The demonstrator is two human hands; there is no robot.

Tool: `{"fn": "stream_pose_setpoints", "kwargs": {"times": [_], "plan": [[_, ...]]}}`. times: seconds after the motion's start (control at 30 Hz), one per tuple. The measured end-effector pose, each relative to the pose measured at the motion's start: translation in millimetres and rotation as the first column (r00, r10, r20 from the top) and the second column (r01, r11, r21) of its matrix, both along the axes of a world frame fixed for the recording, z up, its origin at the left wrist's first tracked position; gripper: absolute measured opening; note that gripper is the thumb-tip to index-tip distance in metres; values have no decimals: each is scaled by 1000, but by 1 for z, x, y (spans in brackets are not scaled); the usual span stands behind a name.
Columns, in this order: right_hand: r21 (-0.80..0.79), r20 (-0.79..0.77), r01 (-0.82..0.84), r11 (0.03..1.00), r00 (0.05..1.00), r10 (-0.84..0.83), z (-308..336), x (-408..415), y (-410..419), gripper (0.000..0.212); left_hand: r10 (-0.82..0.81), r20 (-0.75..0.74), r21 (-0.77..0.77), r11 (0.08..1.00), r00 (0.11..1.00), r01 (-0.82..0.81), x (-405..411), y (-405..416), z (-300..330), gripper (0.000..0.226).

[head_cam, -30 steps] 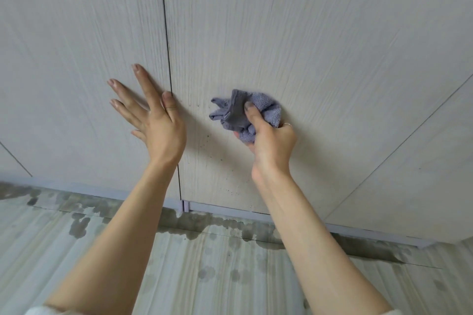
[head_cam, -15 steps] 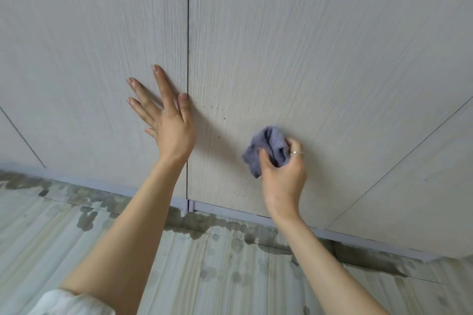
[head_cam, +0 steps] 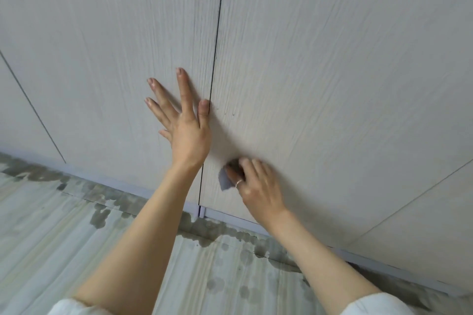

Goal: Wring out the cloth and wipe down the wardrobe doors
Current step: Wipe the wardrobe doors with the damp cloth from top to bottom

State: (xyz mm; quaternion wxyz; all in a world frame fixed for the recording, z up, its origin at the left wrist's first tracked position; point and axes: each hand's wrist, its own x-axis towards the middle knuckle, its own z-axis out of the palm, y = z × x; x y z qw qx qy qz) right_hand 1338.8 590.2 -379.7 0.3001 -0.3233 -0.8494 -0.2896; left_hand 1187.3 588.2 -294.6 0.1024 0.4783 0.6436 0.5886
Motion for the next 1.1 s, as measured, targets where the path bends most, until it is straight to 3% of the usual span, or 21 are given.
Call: {"fn": "stream_pose_setpoints", "kwargs": {"times": [0.07, 0.13, 0.23, 0.33, 0.43, 0.53, 0.67, 0.77, 0.87, 0.97, 1.1], "plan": [[-10, 130, 16, 1000, 991, -14, -15, 4, -2, 27, 2, -9, 6, 1000, 1000, -2, -1, 1, -2, 54], [-62, 91, 2, 998, 996, 3, -4, 5, -2, 26, 2, -14, 4, 1000, 1000, -2, -2, 2, -3, 54], [-3, -125, -50, 999, 991, 49, 45, -7, 2, 29, 0, -14, 6, 1000, 1000, 0, -2, 2, -4, 54], [71, -389, -53, 996, 918, 77, 102, -27, 10, 38, -7, -14, 19, 1000, 1000, 7, -3, 2, -5, 54], [116, -490, -4, 993, 870, 61, 121, -44, 16, 37, -14, -29, 38, 999, 999, 15, -7, 0, -6, 54], [125, -389, -8, 992, 920, 57, 93, -47, 15, 38, -12, -63, 57, 998, 998, 16, -13, 1, -8, 56], [36, -99, -4, 999, 995, 7, 34, -40, 8, 32, -3, -122, 78, 997, 993, 12, -19, 1, -14, 57], [-56, -58, 22, 998, 998, -26, 29, -40, 3, 32, -10, -117, 92, 996, 993, 21, -21, 0, -15, 59], [-74, -288, 5, 997, 957, -26, 63, -46, 1, 36, -13, -47, 109, 994, 999, 18, -21, -1, -16, 64], [-7, -561, -26, 1000, 828, 17, 108, -52, 7, 41, 7, 132, 70, 997, 991, -16, -21, -3, -17, 76], [80, -495, -20, 997, 867, 57, 107, -56, 11, 38, -22, 256, 64, 998, 966, 6, -24, -3, -17, 86]]}}
